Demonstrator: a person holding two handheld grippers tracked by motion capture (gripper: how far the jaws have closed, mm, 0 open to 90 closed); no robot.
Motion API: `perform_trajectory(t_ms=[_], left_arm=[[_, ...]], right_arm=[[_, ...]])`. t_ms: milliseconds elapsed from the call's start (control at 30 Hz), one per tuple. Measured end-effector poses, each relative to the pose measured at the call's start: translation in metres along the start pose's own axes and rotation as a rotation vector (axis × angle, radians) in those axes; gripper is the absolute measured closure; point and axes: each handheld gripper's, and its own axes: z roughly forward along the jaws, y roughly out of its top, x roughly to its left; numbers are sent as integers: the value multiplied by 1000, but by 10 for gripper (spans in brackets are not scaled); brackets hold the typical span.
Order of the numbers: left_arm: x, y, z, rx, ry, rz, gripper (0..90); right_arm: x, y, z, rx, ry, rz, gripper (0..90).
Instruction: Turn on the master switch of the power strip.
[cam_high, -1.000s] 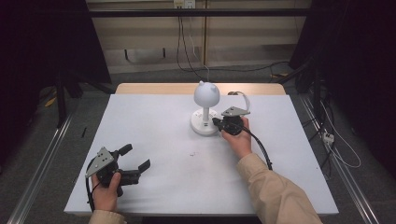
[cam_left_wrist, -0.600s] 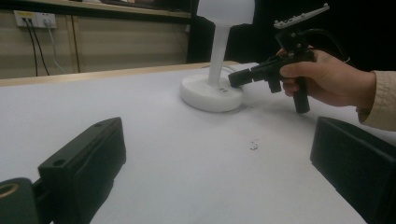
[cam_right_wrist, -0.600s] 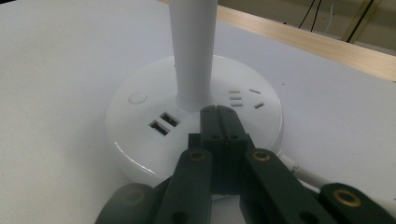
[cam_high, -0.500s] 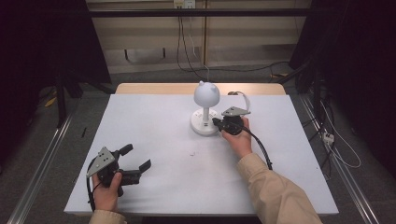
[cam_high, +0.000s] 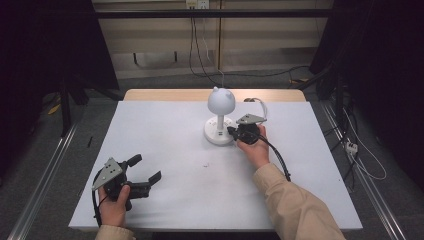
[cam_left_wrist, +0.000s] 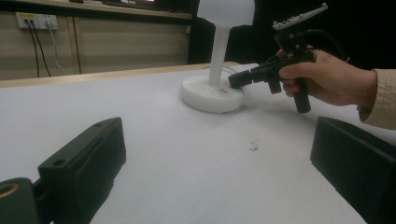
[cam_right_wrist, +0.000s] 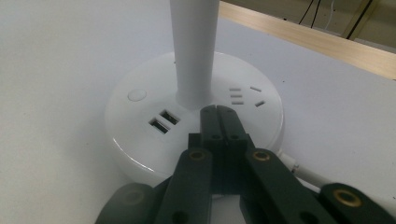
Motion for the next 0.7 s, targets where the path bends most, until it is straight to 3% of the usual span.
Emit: perform_trajectory(t_ms=[200,300,500,700], left_arm=[[1,-1,-1,-1,1,-2,31],[1,-1,-1,-2,2,-4,32],[2,-1,-1,-2,3,-5,31],[1,0,0,-1,1,-6,32]], right_arm=[[2,3,-1,6,-24,-23,900],[0,3,-2,-9,-27,4,900],[2,4,-3,-8,-25,-5,900],[2,5,-6,-42,-15,28,900]])
